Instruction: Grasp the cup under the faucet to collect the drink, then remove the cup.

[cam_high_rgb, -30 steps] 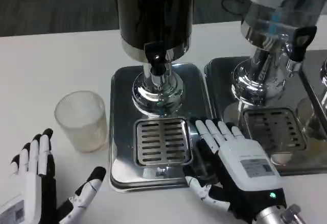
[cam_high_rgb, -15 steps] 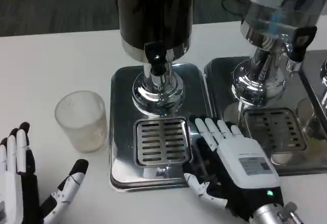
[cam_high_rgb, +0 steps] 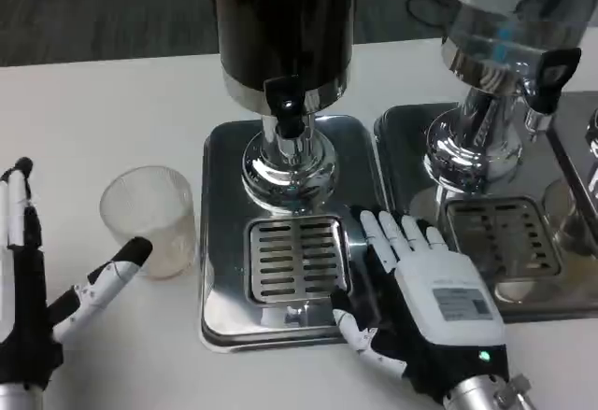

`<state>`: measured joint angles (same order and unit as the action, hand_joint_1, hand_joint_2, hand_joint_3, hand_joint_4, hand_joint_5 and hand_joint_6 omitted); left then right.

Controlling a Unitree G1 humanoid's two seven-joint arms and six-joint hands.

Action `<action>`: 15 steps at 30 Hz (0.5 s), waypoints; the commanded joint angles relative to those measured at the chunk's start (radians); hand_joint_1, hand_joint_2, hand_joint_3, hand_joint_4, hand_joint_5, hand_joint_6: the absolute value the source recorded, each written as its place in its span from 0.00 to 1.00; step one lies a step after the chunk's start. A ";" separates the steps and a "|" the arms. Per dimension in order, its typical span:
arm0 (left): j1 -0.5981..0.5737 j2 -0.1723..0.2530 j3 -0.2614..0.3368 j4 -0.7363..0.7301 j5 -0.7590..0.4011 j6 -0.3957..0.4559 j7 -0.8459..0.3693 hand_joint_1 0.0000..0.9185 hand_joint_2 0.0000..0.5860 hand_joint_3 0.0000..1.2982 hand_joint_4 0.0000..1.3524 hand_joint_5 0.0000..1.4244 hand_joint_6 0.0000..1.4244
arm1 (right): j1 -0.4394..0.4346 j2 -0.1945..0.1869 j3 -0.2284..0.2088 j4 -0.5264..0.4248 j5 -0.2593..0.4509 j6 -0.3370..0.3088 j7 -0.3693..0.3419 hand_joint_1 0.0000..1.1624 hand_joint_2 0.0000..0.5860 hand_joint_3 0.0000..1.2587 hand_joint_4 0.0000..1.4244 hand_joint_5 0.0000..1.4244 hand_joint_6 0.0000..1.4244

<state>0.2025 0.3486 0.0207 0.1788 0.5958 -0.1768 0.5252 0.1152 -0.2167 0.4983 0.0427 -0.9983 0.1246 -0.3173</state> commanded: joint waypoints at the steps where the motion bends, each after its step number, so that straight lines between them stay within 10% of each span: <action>1: -0.079 0.022 -0.003 0.139 -0.077 -0.065 -0.070 0.00 0.00 0.00 0.00 0.00 0.00 | -0.005 0.016 0.006 0.010 -0.011 0.019 -0.030 0.25 0.71 0.00 0.00 0.00 0.00; 15: -0.299 0.048 -0.058 0.615 -0.139 -0.365 -0.054 0.00 0.00 0.00 0.00 0.00 0.00 | -0.006 0.035 0.029 0.021 -0.009 0.048 -0.050 0.25 0.71 0.00 0.00 0.00 0.00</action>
<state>-0.0766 0.3797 -0.0196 0.7681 0.4444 -0.5065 0.4557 0.1156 -0.1874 0.5231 0.0546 -1.0007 0.1654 -0.3524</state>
